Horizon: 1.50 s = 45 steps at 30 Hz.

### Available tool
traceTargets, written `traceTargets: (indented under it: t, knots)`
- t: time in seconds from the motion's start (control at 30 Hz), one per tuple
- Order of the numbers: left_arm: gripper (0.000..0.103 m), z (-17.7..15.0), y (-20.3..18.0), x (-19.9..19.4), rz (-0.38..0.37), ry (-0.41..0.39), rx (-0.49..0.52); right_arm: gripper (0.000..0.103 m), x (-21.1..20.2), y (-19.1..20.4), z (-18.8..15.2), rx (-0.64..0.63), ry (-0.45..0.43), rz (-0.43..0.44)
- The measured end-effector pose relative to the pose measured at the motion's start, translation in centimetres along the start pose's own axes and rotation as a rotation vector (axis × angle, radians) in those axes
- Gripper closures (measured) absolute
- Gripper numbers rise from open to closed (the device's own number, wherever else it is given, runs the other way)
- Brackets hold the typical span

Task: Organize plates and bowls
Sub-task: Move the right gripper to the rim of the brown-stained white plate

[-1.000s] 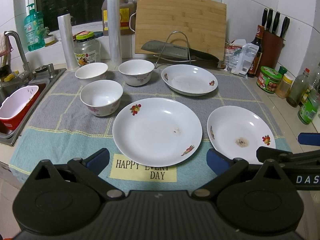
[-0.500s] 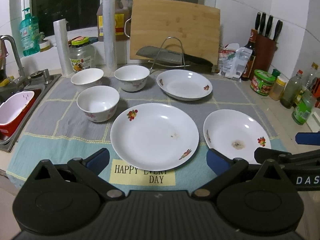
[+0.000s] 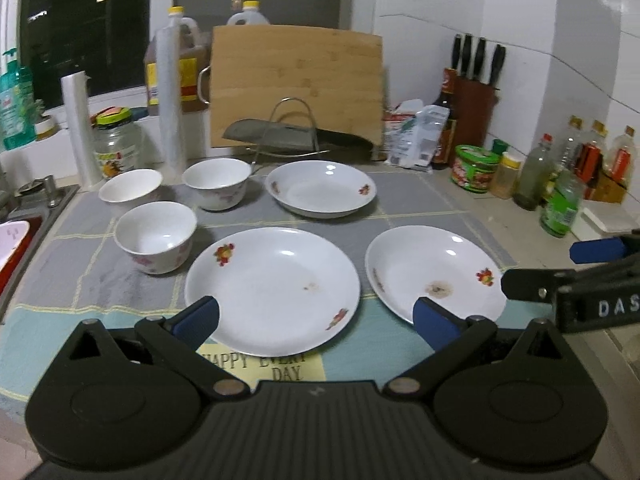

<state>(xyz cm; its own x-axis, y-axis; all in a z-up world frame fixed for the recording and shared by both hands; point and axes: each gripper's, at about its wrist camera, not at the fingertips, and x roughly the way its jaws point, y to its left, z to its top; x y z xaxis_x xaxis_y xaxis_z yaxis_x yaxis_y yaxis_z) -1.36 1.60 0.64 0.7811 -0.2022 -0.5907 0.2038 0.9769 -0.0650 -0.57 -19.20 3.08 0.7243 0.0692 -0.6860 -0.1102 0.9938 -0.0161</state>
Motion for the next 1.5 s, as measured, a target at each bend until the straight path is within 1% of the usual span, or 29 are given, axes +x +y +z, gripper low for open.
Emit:
traceTargets:
  t: [0.13,0.37,0.53,0.67,0.8,0.97,1.07,1.2,1.37,1.5]
  knots:
    - [0.001,-0.4,-0.6,0.6,-0.049,-0.004,0.025,0.000,0.6,-1.2,-0.3,0.017,0.013,-0.018]
    - [0.001,-1.6,-2.9,2.8,-0.111,0.024,0.076,0.000,2.7,-3.6,-0.8,0.034,0.038,-0.029]
    - [0.001,-2.7,-4.9,5.5,-0.146,0.076,0.111,0.000,4.7,-5.6,-0.6,0.042,0.053,-0.019]
    - [0.001,-3.5,-6.6,8.2,-0.164,0.132,0.139,0.000,7.0,-7.2,-0.2,0.032,0.084,-0.001]
    - [0.001,-4.3,-7.9,10.7,-0.160,0.170,0.154,0.000,9.3,-8.4,0.2,0.018,0.116,0.029]
    - [0.001,-4.6,-9.2,12.6,-0.143,0.183,0.172,0.000,11.8,-9.8,0.8,0.018,0.135,0.074]
    - [0.001,-4.6,-9.7,13.2,-0.122,0.169,0.191,0.000,13.3,-10.5,0.9,0.012,0.154,0.109]
    - [0.000,-4.5,-9.7,13.6,-0.106,0.150,0.175,0.000,15.0,-10.8,0.9,-0.014,0.186,0.151]
    - [0.000,-4.6,-9.7,13.7,-0.117,0.130,0.189,0.000,17.2,-10.7,1.1,-0.053,0.226,0.205]
    - [0.000,-4.3,-9.7,13.8,-0.123,0.135,0.191,0.000,18.6,-10.4,1.3,-0.098,0.255,0.235]
